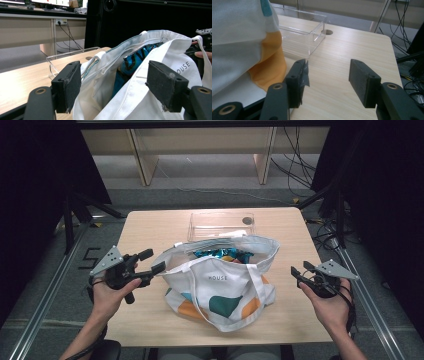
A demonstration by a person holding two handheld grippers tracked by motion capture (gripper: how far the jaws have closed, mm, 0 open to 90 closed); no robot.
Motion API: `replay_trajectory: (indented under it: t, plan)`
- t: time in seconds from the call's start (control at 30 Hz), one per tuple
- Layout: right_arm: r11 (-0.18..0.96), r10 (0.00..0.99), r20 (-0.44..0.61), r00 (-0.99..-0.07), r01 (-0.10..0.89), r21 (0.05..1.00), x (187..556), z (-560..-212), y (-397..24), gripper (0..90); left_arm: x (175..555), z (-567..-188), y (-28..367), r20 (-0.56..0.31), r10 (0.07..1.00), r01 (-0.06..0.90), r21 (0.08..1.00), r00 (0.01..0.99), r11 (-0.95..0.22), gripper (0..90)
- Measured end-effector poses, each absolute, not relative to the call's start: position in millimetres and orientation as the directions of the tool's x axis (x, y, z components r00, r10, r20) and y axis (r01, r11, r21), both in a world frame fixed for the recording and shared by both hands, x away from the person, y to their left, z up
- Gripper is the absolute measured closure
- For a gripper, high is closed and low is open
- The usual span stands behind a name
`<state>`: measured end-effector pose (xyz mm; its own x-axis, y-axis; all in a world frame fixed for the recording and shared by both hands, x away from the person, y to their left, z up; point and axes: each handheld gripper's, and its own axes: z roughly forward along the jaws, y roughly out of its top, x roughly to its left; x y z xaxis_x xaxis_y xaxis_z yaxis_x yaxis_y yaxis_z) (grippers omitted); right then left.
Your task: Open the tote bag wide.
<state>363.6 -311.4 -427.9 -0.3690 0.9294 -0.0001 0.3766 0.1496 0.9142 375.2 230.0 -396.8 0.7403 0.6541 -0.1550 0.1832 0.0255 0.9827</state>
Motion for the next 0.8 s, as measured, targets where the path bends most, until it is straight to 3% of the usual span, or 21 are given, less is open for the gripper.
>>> replay_trajectory:
  t: [0.27, 0.43, 0.5, 0.8]
  plan:
    - [0.154, 0.927, -0.005, -0.375, 0.368, 0.917, 364.4, -430.4, -312.6, 51.1, 370.4, -389.3, 220.2, -0.132, 0.645, 0.157, 0.987, 0.752, 0.019, 31.0]
    - [0.153, 0.928, 0.002, -0.371, 0.387, 0.909, 362.5, -428.1, -311.5, 52.1, 368.0, -388.5, 215.8, -0.125, 0.635, 0.152, 0.988, 0.762, 0.012, 39.9]
    - [0.173, 0.922, -0.025, -0.388, 0.353, 0.919, 366.0, -428.9, -312.8, 52.3, 366.7, -388.3, 209.4, -0.114, 0.624, 0.150, 0.989, 0.773, -0.005, 41.1]
    - [0.159, 0.922, -0.005, -0.387, 0.367, 0.917, 365.3, -427.3, -309.8, 52.0, 368.2, -370.8, 180.4, -0.054, 0.564, 0.100, 0.994, 0.824, -0.051, 47.3]
